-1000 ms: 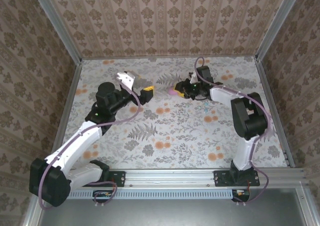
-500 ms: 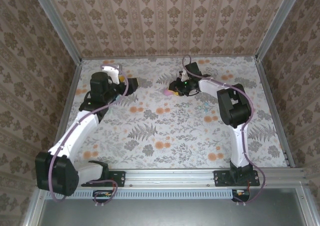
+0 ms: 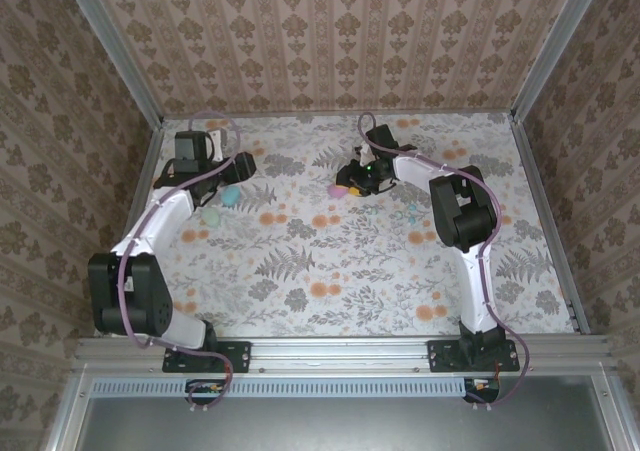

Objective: Insert the wireless bluetooth earbuds into the charging case

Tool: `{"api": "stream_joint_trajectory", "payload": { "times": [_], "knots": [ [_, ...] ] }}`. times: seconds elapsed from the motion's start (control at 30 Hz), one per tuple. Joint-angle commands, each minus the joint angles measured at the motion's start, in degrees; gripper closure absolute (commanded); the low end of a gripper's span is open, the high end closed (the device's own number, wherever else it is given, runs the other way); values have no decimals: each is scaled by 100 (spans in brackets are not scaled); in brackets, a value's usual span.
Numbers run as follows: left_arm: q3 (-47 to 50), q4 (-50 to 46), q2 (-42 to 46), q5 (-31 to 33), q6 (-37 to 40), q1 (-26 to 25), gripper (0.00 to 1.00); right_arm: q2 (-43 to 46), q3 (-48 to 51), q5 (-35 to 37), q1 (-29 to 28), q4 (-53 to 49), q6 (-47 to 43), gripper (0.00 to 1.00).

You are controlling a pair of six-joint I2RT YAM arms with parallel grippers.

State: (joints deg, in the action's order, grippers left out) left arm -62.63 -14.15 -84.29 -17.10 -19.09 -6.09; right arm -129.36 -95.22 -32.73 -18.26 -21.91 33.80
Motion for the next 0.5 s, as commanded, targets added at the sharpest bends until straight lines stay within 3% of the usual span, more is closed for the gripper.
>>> {"api": "stream_joint_trajectory", "payload": {
  "times": [0.0,0.2,0.47],
  "knots": [
    [-146,-328,-103,-15,-237,157,26,66,-84,358,5,-623,-315,53],
    [-72,-529,-226,188,-417,476,23,227,-220,487,6,-849,-472,47],
    [-355,-1618,-948,1115,-574,1052,22,861,-169,785,-6,-1061,-639,44]
  ]
}}
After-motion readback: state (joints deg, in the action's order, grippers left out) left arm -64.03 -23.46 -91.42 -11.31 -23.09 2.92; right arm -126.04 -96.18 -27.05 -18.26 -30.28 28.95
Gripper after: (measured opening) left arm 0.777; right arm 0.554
